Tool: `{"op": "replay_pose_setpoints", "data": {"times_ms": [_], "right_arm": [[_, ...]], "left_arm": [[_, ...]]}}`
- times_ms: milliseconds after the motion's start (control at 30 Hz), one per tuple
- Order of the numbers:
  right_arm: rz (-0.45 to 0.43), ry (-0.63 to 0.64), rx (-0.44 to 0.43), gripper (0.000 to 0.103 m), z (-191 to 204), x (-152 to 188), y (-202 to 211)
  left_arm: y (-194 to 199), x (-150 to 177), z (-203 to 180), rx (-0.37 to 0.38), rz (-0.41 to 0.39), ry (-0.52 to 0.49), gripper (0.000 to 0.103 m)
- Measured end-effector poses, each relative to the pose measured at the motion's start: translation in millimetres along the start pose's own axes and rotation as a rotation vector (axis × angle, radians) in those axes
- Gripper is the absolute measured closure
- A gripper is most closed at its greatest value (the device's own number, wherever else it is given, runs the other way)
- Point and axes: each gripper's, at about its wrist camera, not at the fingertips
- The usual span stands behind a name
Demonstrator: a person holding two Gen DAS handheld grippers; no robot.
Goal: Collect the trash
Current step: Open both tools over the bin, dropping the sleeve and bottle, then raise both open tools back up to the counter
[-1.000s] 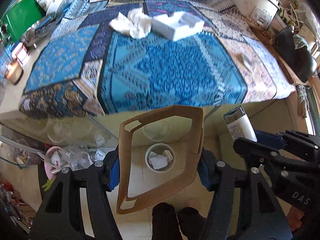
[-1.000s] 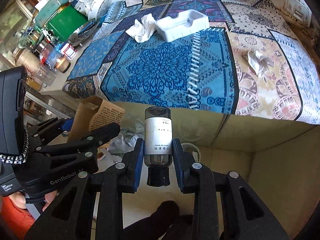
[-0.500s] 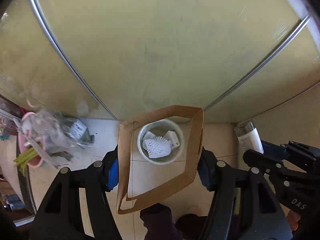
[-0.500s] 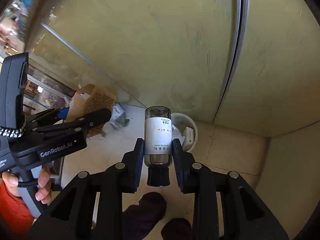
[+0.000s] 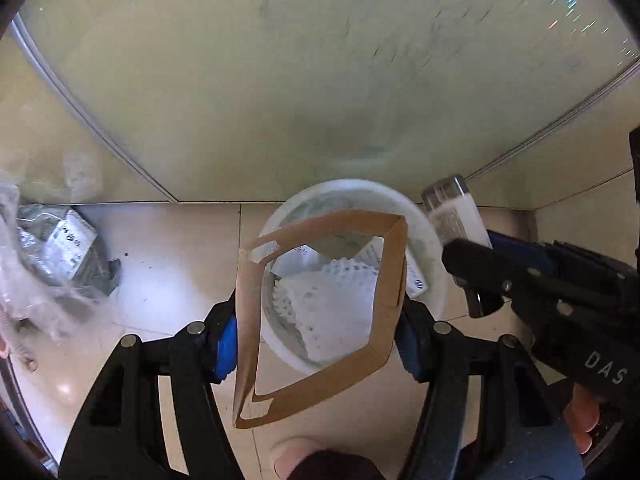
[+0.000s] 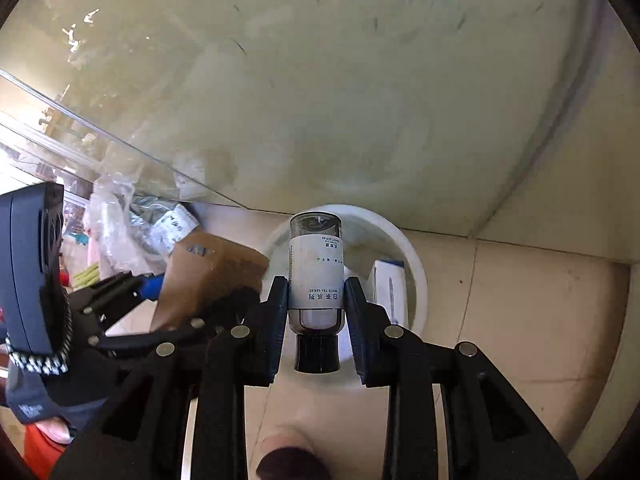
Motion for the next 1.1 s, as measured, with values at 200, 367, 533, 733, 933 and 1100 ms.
{"op": "replay_pose_setpoints", "data": {"times_ms": [200,367,533,733,933,1100], "right_arm": [[0.008,0.003,-0.017,0.076,3,-4,-8],[-0.015,0.006,-0.013,0.076,-4,-7,6],[-0.049,0.011,0.007,0.075,-6,-3,17],[-0.083,-0.009,-0.039,0.073,-8,1,36],[-0.079,0.003,-0.025,0.073,11,-1,59],[-0.020,0.001,-0.011,0.073,46,-7,109]], "left_arm": [[-20,0,1,0.035,0.014,-0.002,0.040],[-32,0,6,0.056,0.047,0.009,0.040],[-30,1,2,0.094,0.025,-0.003,0.037],[-25,0,-17,0.038,0.011,-0.071,0.037],[24,1,-23,-0.047,-0.013,-0.049,0.037],[113,-8,-26,-0.064,-0.016,0.015,0.037]]}}
Point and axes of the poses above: each gripper's, at about its wrist camera, not at the fingertips, and y roughly against the way its jaws point, z to its left, x to its underside, and after that the axes turned 4 degrees about -y, right-handed
